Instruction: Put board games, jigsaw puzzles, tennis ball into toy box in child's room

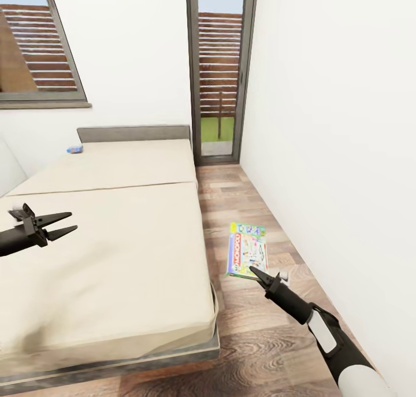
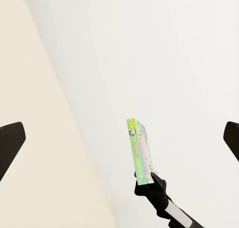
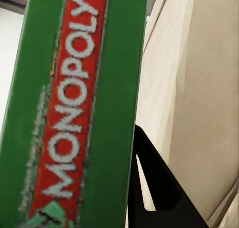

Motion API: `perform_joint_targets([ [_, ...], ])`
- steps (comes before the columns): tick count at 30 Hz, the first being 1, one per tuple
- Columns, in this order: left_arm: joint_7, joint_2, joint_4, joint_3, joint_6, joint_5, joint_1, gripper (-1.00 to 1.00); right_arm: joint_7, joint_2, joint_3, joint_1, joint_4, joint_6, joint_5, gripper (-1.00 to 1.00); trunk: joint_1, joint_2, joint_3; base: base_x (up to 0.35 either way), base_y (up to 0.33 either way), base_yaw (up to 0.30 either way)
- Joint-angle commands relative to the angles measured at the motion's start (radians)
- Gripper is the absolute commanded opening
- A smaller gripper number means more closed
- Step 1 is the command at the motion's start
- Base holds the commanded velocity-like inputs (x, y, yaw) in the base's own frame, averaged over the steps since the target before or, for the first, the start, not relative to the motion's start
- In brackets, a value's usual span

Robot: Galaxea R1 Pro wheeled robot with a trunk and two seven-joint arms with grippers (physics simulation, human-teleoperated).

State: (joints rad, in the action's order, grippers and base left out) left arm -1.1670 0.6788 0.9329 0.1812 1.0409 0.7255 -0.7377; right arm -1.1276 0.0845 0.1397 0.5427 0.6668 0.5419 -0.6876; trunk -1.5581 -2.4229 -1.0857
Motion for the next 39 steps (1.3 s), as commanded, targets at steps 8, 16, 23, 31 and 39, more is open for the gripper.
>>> perform_joint_targets([
  [8, -0.002, -0.004, 0.0, 0.0, 0.004, -0.004, 0.0, 1.0, 0.014, 0.009, 0.032, 0.0, -0.004, 0.009, -0.003, -1.0, 0.031, 0.056, 0.024, 0.0, 0.0, 0.0],
  [16, 0.0, -0.008, 0.0, -0.004, 0.0, -0.005, 0.0, 1.0, 0.018, 0.013, 0.036, 0.0, -0.007, 0.006, -0.003, -1.0, 0.062, 0.112, 0.049, 0.0, 0.0, 0.0],
  [23, 0.006, -0.01, 0.0, -0.005, -0.002, -0.005, 0.0, 1.0, 0.016, 0.012, 0.037, 0.0, -0.007, -0.003, -0.003, -1.0, 0.088, 0.161, 0.071, 0.0, 0.0, 0.0],
  [31, 0.009, -0.014, -0.006, -0.006, -0.008, -0.007, 0.006, 1.0, 0.01, 0.006, 0.043, 0.003, -0.012, -0.007, 0.001, -1.0, 0.115, 0.21, 0.093, 0.0, 0.0, 0.0],
  [39, -0.023, -0.053, -0.051, -0.021, -0.015, -0.014, 0.051, 1.0, -0.015, -0.038, 0.058, 0.002, -0.02, -0.041, 0.005, -1.0, 0.115, 0.21, 0.093, 0.0, 0.0, 0.0],
])
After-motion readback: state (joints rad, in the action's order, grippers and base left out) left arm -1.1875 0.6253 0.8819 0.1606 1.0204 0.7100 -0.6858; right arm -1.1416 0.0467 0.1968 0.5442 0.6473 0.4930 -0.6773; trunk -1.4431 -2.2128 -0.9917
